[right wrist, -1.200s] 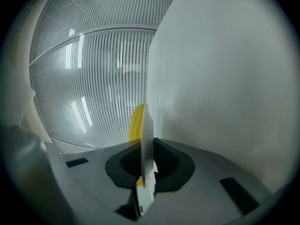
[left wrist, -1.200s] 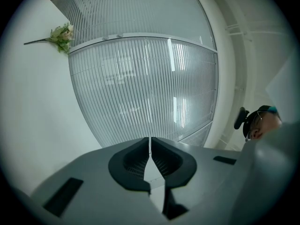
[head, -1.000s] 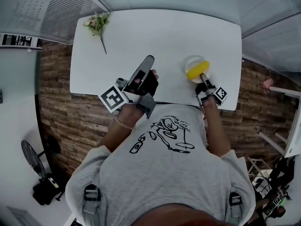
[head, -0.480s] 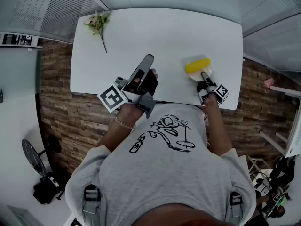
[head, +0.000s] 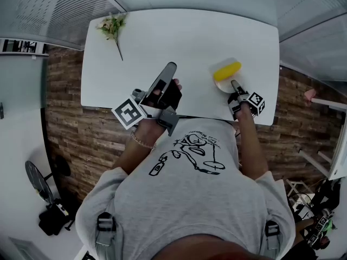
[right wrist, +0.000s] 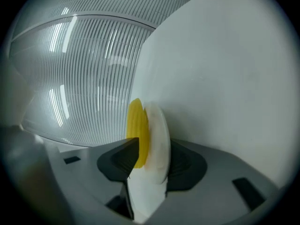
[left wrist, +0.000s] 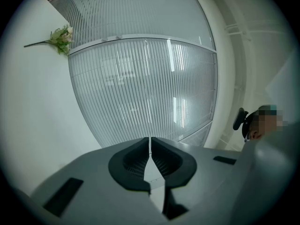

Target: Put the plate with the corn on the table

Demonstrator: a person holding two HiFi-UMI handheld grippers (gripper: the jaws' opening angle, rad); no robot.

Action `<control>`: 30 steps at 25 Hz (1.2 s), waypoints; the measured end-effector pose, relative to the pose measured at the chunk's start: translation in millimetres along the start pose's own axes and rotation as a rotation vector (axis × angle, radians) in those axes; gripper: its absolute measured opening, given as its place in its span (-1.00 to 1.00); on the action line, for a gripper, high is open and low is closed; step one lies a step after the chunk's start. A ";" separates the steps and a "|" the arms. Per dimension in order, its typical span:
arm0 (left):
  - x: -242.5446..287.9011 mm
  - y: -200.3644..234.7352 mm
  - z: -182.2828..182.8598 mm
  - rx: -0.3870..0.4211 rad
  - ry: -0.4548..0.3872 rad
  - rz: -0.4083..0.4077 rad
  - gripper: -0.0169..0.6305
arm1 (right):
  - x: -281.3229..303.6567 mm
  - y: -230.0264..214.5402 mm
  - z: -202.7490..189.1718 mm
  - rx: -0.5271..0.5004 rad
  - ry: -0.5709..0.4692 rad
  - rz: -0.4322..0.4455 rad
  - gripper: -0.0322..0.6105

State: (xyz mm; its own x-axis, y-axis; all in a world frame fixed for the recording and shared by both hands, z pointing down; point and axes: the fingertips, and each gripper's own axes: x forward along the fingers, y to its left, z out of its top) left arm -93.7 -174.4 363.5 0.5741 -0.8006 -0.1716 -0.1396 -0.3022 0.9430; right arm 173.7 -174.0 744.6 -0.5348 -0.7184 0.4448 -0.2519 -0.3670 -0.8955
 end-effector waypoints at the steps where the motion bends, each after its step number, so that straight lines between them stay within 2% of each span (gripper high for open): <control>1: -0.1 0.1 0.0 0.000 0.000 0.001 -0.86 | -0.8 0.7 -1.1 -0.010 0.008 -0.020 -0.32; 5: 0.3 -0.2 -0.3 -0.004 0.000 0.001 -0.86 | -5.4 -0.4 -2.5 -0.034 0.029 -0.074 -0.28; 12: -0.1 0.9 -1.0 -0.007 0.002 -0.002 -0.86 | -10.5 -4.6 -7.2 -0.055 0.055 -0.113 -0.22; 20: 0.4 -2.4 -1.5 -0.009 0.004 -0.011 -0.86 | -5.4 9.4 -8.0 -0.074 0.071 -0.123 0.17; 25: 0.0 0.0 -1.7 -0.009 0.006 -0.009 -0.86 | -5.1 7.4 -6.2 -0.087 0.070 -0.134 0.22; 28: -0.5 1.1 -1.6 -0.009 0.008 -0.010 -0.86 | -5.6 4.0 -5.3 -0.094 0.064 -0.144 0.09; 30: -0.5 1.0 -2.3 -0.011 0.011 -0.010 -0.86 | -6.8 3.2 -4.6 -0.099 0.061 -0.149 0.12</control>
State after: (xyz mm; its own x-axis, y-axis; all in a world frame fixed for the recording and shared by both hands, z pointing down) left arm -92.3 -173.1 365.2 0.5840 -0.7919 -0.1784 -0.1244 -0.3045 0.9444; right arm 172.8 -167.6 738.6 -0.5327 -0.6225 0.5734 -0.4080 -0.4047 -0.8184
